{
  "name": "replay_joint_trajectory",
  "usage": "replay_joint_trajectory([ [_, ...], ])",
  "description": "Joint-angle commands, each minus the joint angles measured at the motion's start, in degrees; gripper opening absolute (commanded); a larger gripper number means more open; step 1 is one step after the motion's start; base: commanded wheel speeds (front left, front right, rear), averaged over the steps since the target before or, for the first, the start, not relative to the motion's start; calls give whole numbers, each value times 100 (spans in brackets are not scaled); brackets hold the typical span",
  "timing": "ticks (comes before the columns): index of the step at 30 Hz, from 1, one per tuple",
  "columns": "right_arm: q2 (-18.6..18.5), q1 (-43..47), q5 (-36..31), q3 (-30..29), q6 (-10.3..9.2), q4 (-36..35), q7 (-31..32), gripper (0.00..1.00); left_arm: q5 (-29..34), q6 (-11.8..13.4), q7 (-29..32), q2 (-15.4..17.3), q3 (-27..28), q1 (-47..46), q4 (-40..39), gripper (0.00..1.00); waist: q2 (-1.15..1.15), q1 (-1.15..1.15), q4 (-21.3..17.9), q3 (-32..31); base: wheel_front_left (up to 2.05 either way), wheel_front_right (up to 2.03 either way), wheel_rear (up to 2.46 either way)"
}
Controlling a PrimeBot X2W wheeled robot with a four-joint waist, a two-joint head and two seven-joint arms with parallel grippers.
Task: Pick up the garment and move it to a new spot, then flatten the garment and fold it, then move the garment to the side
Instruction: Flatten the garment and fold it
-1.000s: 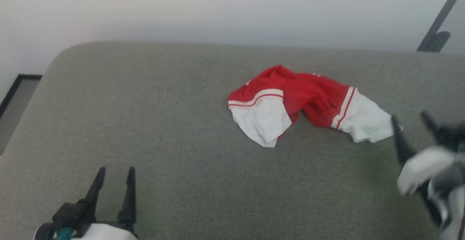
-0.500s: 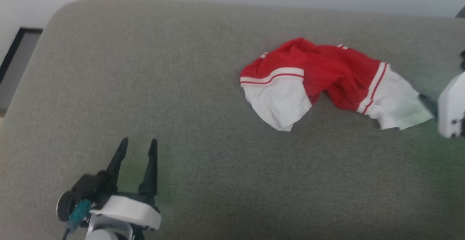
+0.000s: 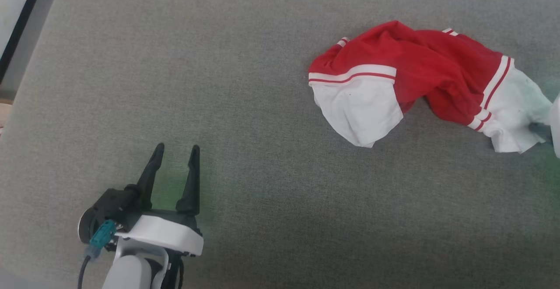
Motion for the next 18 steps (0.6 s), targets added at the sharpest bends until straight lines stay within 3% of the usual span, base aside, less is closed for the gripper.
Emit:
replay_joint_trajectory([
  [1, 64, 95, 41, 139, -10, 110, -34, 30, -32, -8, -26, -10, -4, -88, -8, 100, 0, 0, 4, 56, 0, 0, 0],
  [2, 67, 91, 81, 164, -11, 142, -44, 0, -38, -8, -26, -11, 1, -112, -10, 100, 0, 0, -6, 69, 0, 0, 0],
  [9, -257, -70, -60, 4, -17, 378, -588, 0, -76, -8, -25, 42, 76, -228, -100, 100, 0, 0, -145, 114, 0, 0, 0],
  [18, -745, -23, -435, -831, -11, 1028, -1350, 0, -104, -8, -25, 142, 25, -255, -221, 100, 0, 0, -320, 91, 0, 0, 0],
])
